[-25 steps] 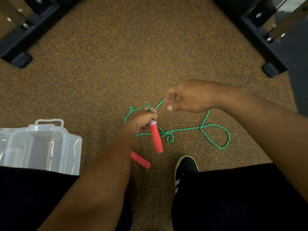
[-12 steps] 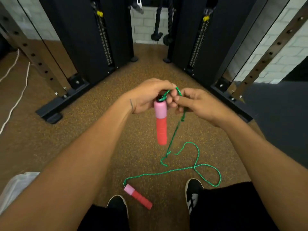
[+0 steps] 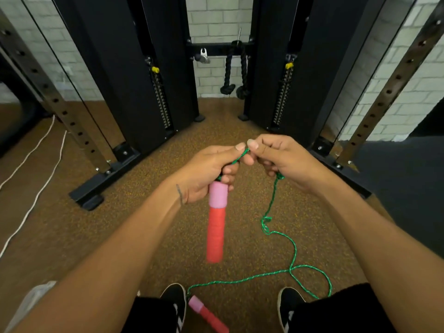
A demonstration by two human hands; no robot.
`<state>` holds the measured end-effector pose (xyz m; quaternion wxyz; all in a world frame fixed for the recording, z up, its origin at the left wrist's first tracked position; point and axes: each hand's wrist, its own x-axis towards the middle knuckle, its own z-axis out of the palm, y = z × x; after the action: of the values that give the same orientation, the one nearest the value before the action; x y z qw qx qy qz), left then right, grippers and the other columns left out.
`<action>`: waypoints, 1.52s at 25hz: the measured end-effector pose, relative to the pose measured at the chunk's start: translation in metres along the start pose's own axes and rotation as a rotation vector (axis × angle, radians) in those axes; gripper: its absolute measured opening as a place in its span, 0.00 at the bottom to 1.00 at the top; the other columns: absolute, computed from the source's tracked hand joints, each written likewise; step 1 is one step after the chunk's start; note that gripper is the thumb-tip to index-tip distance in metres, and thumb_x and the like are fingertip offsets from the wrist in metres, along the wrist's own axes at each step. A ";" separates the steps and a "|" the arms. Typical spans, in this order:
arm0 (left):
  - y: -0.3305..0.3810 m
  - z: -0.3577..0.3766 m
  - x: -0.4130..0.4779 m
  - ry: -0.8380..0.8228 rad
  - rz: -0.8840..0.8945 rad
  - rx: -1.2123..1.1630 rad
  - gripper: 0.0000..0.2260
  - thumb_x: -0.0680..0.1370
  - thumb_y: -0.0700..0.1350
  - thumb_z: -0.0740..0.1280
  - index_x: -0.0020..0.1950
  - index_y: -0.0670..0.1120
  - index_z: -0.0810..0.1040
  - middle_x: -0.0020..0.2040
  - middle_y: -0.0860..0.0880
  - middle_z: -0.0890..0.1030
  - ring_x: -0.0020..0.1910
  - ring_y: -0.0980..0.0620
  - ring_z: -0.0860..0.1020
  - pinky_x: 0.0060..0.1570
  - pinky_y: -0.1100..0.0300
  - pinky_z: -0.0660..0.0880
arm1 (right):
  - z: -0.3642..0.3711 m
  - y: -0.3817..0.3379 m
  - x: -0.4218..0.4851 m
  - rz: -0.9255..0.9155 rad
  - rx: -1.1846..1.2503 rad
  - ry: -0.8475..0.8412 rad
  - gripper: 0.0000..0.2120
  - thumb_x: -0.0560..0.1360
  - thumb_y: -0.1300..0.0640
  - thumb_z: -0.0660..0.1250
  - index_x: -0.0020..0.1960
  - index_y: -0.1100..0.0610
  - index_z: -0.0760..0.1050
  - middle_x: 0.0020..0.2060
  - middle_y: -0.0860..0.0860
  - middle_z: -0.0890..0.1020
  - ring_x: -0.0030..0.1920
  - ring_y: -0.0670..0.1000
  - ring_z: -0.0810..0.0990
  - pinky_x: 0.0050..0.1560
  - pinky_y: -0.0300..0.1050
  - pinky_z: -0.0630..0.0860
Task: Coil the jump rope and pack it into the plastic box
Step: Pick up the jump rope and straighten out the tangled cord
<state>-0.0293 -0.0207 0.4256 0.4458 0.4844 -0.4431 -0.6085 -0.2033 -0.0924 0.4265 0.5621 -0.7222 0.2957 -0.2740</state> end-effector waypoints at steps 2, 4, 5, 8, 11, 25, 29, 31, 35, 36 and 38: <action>-0.003 -0.011 0.000 0.027 0.071 -0.023 0.15 0.82 0.51 0.61 0.39 0.47 0.79 0.26 0.54 0.66 0.24 0.57 0.66 0.35 0.58 0.70 | 0.007 0.004 -0.002 0.044 -0.068 -0.162 0.14 0.80 0.46 0.61 0.41 0.52 0.77 0.27 0.46 0.66 0.28 0.44 0.62 0.29 0.39 0.62; -0.002 -0.026 0.001 0.067 0.100 -0.033 0.15 0.82 0.50 0.60 0.38 0.46 0.75 0.26 0.54 0.67 0.26 0.56 0.69 0.36 0.58 0.70 | 0.004 0.003 -0.005 0.090 -0.038 -0.290 0.15 0.81 0.45 0.60 0.43 0.52 0.77 0.27 0.45 0.65 0.27 0.44 0.61 0.29 0.38 0.61; 0.001 -0.038 0.001 0.085 0.110 -0.021 0.15 0.82 0.49 0.60 0.37 0.46 0.73 0.26 0.54 0.67 0.26 0.56 0.69 0.36 0.59 0.71 | -0.006 0.001 -0.004 0.099 0.045 -0.256 0.15 0.81 0.46 0.60 0.42 0.52 0.76 0.27 0.45 0.64 0.27 0.44 0.60 0.28 0.38 0.60; 0.006 -0.080 0.001 0.276 0.127 -0.081 0.15 0.82 0.50 0.60 0.37 0.48 0.72 0.25 0.56 0.65 0.24 0.59 0.65 0.32 0.62 0.71 | -0.064 -0.005 -0.001 0.107 0.254 0.105 0.15 0.79 0.46 0.63 0.38 0.53 0.75 0.24 0.43 0.62 0.23 0.42 0.59 0.24 0.35 0.59; 0.000 -0.100 0.004 0.378 0.086 0.011 0.15 0.83 0.50 0.60 0.36 0.48 0.71 0.24 0.56 0.64 0.26 0.57 0.63 0.31 0.62 0.67 | -0.099 0.013 -0.003 0.109 0.253 0.373 0.16 0.79 0.45 0.61 0.37 0.52 0.74 0.23 0.43 0.63 0.22 0.41 0.58 0.21 0.33 0.56; -0.002 0.000 0.014 -0.175 0.186 0.365 0.20 0.76 0.53 0.68 0.55 0.36 0.77 0.38 0.50 0.79 0.36 0.52 0.77 0.42 0.59 0.75 | -0.005 -0.022 0.003 0.156 -0.077 -0.154 0.17 0.81 0.46 0.61 0.40 0.57 0.74 0.25 0.48 0.67 0.24 0.42 0.60 0.25 0.33 0.58; 0.012 -0.035 0.021 0.087 0.306 0.358 0.16 0.79 0.55 0.61 0.42 0.47 0.81 0.30 0.55 0.70 0.30 0.56 0.65 0.34 0.61 0.63 | -0.059 -0.030 -0.014 0.300 0.112 -0.116 0.15 0.79 0.46 0.62 0.38 0.53 0.74 0.25 0.45 0.62 0.23 0.43 0.56 0.21 0.35 0.52; 0.016 -0.074 0.023 0.374 0.333 0.270 0.16 0.82 0.55 0.60 0.39 0.51 0.78 0.31 0.56 0.66 0.30 0.58 0.63 0.34 0.59 0.62 | -0.094 -0.039 -0.035 0.263 0.232 -0.095 0.15 0.78 0.46 0.64 0.37 0.54 0.73 0.25 0.44 0.61 0.23 0.44 0.54 0.21 0.35 0.51; -0.001 -0.105 0.030 0.617 0.228 0.284 0.15 0.84 0.52 0.58 0.40 0.49 0.76 0.33 0.50 0.69 0.33 0.53 0.68 0.38 0.56 0.68 | -0.123 -0.053 -0.067 0.180 0.403 -0.180 0.15 0.73 0.47 0.74 0.39 0.57 0.74 0.23 0.46 0.66 0.21 0.45 0.57 0.20 0.35 0.56; -0.006 -0.097 0.033 0.572 0.177 0.299 0.15 0.84 0.51 0.57 0.43 0.49 0.77 0.35 0.48 0.73 0.36 0.52 0.72 0.42 0.55 0.70 | -0.117 -0.055 -0.066 0.142 0.490 -0.245 0.14 0.75 0.49 0.72 0.40 0.57 0.74 0.23 0.46 0.69 0.19 0.44 0.61 0.20 0.35 0.60; -0.010 -0.073 0.035 0.412 0.110 0.400 0.13 0.84 0.51 0.56 0.53 0.50 0.80 0.46 0.47 0.82 0.49 0.51 0.79 0.58 0.51 0.73 | -0.093 -0.057 -0.059 0.085 0.591 -0.290 0.11 0.78 0.52 0.68 0.41 0.57 0.74 0.23 0.47 0.72 0.19 0.44 0.70 0.21 0.36 0.65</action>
<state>0.0369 -0.0602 0.3987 0.4545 0.6511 -0.4800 -0.3730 -0.3042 -0.0980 0.4983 0.7945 -0.5464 0.1501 -0.2184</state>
